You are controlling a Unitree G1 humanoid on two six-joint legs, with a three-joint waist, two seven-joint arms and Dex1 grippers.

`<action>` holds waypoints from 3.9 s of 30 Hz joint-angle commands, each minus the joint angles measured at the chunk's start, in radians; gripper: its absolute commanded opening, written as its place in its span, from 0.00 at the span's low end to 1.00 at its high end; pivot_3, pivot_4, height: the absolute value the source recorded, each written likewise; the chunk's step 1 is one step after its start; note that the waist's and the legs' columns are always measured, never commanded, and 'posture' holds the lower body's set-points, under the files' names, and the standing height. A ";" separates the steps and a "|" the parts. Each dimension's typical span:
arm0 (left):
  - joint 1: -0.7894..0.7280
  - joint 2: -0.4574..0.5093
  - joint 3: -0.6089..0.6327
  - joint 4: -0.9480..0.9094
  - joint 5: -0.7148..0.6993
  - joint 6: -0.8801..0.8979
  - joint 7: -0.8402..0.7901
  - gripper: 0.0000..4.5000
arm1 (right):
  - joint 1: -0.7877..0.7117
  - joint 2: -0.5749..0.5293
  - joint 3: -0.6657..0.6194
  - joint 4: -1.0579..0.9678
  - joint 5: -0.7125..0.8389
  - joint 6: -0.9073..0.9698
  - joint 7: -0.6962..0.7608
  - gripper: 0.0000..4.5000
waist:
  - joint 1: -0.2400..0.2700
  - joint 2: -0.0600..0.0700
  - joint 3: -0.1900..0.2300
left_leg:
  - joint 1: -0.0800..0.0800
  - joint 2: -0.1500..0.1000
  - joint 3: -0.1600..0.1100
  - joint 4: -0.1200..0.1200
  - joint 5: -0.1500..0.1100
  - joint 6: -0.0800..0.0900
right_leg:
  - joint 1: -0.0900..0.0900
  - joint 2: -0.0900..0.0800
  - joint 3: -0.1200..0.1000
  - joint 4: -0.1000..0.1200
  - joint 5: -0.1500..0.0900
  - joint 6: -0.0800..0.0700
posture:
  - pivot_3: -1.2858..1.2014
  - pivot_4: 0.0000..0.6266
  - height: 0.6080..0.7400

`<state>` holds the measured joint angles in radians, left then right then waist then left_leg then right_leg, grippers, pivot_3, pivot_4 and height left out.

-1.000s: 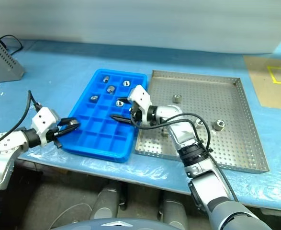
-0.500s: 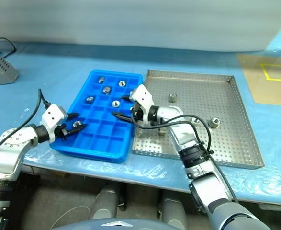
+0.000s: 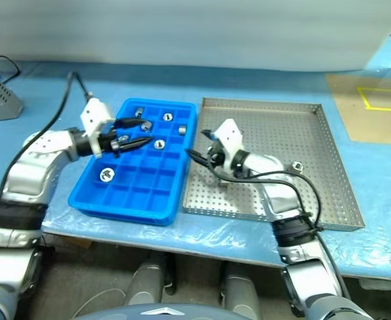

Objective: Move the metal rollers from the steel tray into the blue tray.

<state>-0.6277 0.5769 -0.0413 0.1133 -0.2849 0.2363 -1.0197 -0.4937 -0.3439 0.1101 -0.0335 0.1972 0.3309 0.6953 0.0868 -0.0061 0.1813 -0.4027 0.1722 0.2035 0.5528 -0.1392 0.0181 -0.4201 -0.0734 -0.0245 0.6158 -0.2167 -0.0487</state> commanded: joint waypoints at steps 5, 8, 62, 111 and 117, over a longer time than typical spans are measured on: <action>-0.185 -0.190 -0.226 0.409 0.168 -0.306 -0.147 0.62 | 0.109 -0.084 -0.127 -0.207 0.023 0.078 -0.078 0.83 | -0.042 0.000 0.000 | -0.002 0.000 0.000 0.002 -0.001 0.002 | 0.000 0.000 0.000 -0.002 0.000 0.000 | 0.39 0.24 1.00; -0.267 -0.258 -0.265 0.574 0.211 -0.408 -0.202 0.62 | 0.171 -0.095 -0.160 -0.295 0.031 0.120 -0.118 0.83 | -0.070 -0.001 0.000 | -0.004 0.001 0.000 0.005 -0.003 0.005 | 0.000 0.001 0.000 -0.003 0.000 0.000 | 0.36 0.24 1.00; -0.173 -0.243 -0.118 0.398 0.185 -0.399 -0.212 0.42 | 0.151 -0.083 -0.048 -0.301 0.017 0.108 -0.117 0.83 | -0.150 0.001 0.001 | -0.003 0.001 0.000 0.017 -0.015 0.023 | 0.011 -0.001 -0.001 -0.010 0.003 0.004 | 0.40 0.24 1.00; -0.030 -0.146 -0.031 0.255 0.209 -0.235 0.221 0.77 | -0.062 0.030 0.038 0.057 -0.006 -0.079 0.063 0.83 | 0.004 0.001 0.002 | -0.006 0.000 0.000 0.009 -0.008 0.013 | 0.001 -0.002 -0.001 -0.007 0.003 0.004 | 0.48 0.24 1.00; -0.244 -0.240 -0.094 0.562 0.270 -0.394 0.202 0.77 | -0.013 -0.032 -0.049 -0.009 -0.003 -0.047 0.003 0.83 | -0.022 0.001 0.002 | -0.007 0.000 0.001 0.009 -0.008 0.013 | 0.001 -0.001 -0.001 -0.007 0.003 0.004 | 0.43 0.24 1.00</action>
<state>-0.8284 0.3478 -0.1251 0.6221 -0.0271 -0.0981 -0.8124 -0.5124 -0.3678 0.0958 0.0167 0.1786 0.2802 0.7161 0.0647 -0.0051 0.1830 -0.4094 0.1723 0.2040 0.5622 -0.1477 0.0317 -0.4190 -0.0748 -0.0253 0.6082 -0.2139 -0.0450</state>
